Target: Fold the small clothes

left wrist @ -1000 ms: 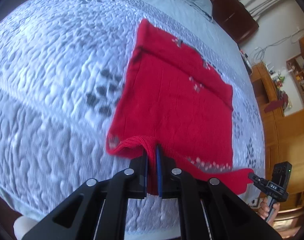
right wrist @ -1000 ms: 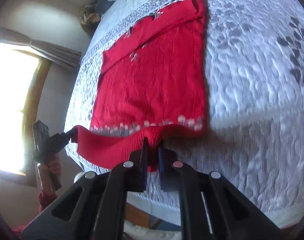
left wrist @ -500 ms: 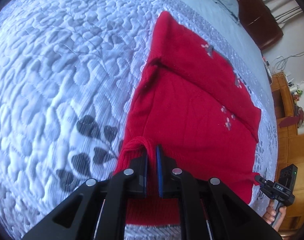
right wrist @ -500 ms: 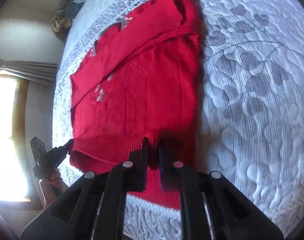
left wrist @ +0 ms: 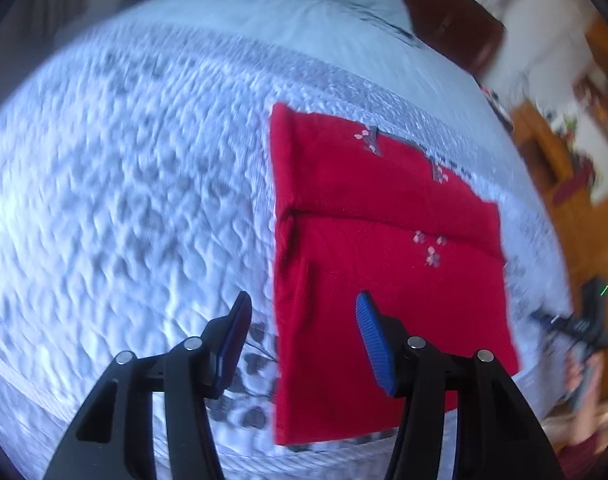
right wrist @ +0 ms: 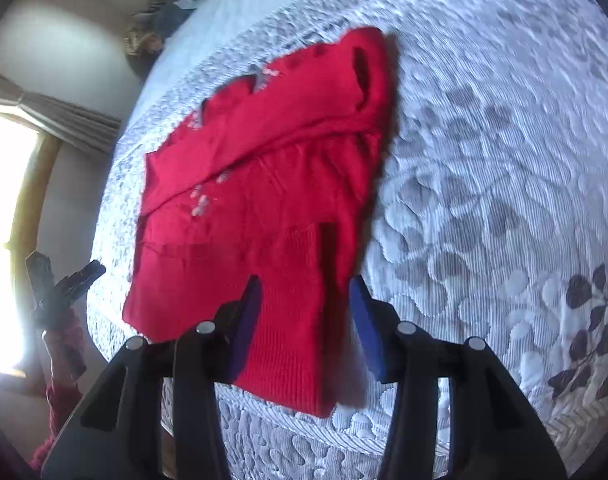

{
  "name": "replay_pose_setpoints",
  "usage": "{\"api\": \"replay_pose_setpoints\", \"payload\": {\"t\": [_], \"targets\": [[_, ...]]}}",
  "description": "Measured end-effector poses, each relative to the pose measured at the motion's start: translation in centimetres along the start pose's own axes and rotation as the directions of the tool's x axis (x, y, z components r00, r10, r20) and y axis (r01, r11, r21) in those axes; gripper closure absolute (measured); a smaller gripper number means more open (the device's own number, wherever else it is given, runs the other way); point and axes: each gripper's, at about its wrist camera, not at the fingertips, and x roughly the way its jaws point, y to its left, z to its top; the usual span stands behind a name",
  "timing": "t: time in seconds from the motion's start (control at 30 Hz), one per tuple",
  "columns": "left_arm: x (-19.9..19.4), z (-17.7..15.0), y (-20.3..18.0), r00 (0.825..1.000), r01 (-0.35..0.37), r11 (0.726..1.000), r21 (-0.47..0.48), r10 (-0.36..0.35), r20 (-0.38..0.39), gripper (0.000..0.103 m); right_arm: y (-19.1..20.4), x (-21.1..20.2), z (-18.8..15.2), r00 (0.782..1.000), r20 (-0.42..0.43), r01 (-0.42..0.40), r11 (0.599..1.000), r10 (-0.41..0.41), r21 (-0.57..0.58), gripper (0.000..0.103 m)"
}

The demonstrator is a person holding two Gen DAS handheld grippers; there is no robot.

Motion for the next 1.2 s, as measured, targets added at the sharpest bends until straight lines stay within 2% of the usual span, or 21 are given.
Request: {"api": "replay_pose_setpoints", "payload": {"t": [0.07,0.23,0.4,0.53,0.7,0.73,0.77,0.8,0.87,0.9,1.03,1.2], "targets": [[0.6,-0.1,-1.2,1.000,-0.024,0.995,0.095,0.024,0.000,0.048,0.7,-0.4,0.2,1.000,0.012,-0.013,0.999,0.013,-0.047,0.055],[3.3,-0.3,-3.5,1.000,0.000,0.978,0.207,0.006,-0.030,0.048,1.3,1.9,1.0,0.999,-0.041,0.002,0.995,-0.006,-0.095,0.055],[6.1,0.3,-5.1,0.998,0.011,0.963,0.269,0.004,-0.055,0.048,1.5,4.7,2.6,0.995,-0.095,-0.006,0.995,-0.004,-0.103,0.055],[8.1,0.8,-5.9,0.997,0.018,0.948,0.318,0.009,-0.081,0.048,1.7,6.7,3.5,0.990,-0.134,0.022,0.991,-0.040,-0.132,0.050],[10.2,0.6,-5.6,0.992,0.024,0.943,0.333,0.019,-0.123,0.050,2.3,8.7,3.6,0.982,-0.168,0.059,0.980,-0.092,-0.192,0.052],[10.2,0.4,-5.6,0.993,0.020,0.940,0.341,0.021,-0.116,0.052,2.8,8.7,3.3,0.981,-0.158,0.075,0.970,-0.114,-0.233,0.067],[10.1,0.2,-5.6,0.994,0.015,0.937,0.348,0.024,-0.107,0.062,3.1,8.7,3.2,0.980,-0.154,0.082,0.963,-0.125,-0.256,0.090],[9.9,0.0,-5.6,0.995,0.009,0.934,0.358,0.027,-0.095,0.069,3.4,8.7,2.9,0.979,-0.155,0.082,0.956,-0.129,-0.283,0.093],[9.5,-0.2,-5.4,0.996,0.015,0.934,0.356,0.019,-0.091,0.093,3.9,8.0,2.5,0.985,-0.132,0.067,0.944,-0.115,-0.323,0.094],[9.1,-0.3,-5.1,0.996,0.023,0.940,0.341,0.008,-0.088,0.097,4.1,7.6,2.4,0.987,-0.120,0.058,0.942,-0.103,-0.332,0.094],[6.9,-0.8,-4.6,0.998,0.057,0.945,0.321,-0.044,-0.045,0.100,4.1,5.0,2.0,0.998,-0.064,-0.006,0.948,-0.015,-0.318,0.094],[5.6,-1.9,-4.4,0.997,0.074,0.940,0.334,-0.072,-0.020,0.100,3.9,3.7,1.3,0.999,-0.038,-0.020,0.949,0.008,-0.316,0.094]]}}
